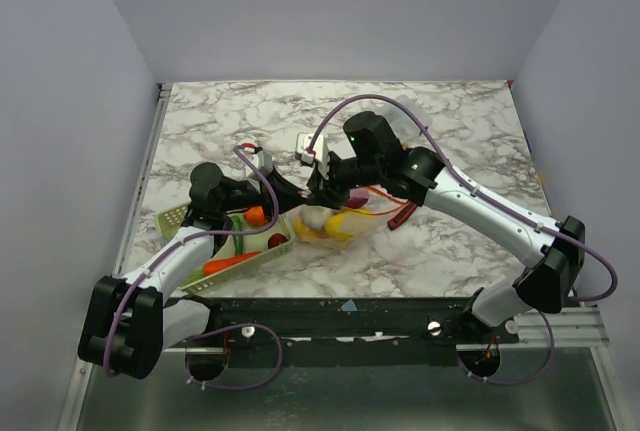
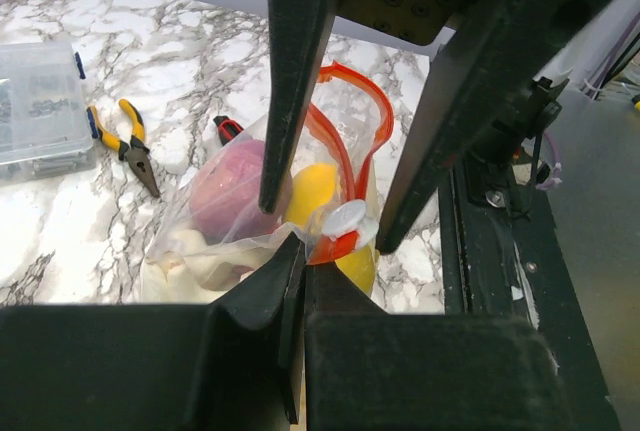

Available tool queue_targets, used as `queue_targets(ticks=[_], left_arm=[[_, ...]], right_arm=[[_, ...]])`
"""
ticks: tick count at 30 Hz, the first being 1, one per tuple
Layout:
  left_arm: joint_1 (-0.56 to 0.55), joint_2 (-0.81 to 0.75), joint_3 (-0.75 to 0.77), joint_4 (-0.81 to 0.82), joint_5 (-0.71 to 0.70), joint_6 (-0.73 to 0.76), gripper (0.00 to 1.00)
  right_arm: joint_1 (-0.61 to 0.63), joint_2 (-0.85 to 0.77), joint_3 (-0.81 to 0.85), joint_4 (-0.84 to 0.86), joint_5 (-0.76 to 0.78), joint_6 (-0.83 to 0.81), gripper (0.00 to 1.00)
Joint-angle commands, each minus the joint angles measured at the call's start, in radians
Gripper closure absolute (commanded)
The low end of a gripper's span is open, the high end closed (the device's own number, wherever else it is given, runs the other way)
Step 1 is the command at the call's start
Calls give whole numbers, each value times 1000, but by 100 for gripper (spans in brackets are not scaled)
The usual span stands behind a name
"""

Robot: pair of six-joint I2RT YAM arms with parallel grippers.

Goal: Place the food in the zip-top bag and seal the zipper

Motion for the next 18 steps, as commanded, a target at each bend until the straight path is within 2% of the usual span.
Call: queue_targets(ticks=[1,4,7,9,13,14,18], left_arm=[[-1,13,27,54,46,-36,100],[4,13,27,49,29,-43,100],[8,19,29,52,30,-53,100],[8,21,30,55,31,-57,100],[13,21,22,83,28,-78,100],[15,22,22,87,29,-81,100],[18,25,20,102,30,-95,100]], right_arm=[[33,-9,36,27,31,-13,53],[42,-17,18,60,53,-15,47],[49,-28,1,92,90,-20,46],[52,-23,4,96,117,-27,52],[53,-5,19,72,137,-46,77],[53,-6,17,71,146,-47,81],[53,-7,11,71,170,-53,81]])
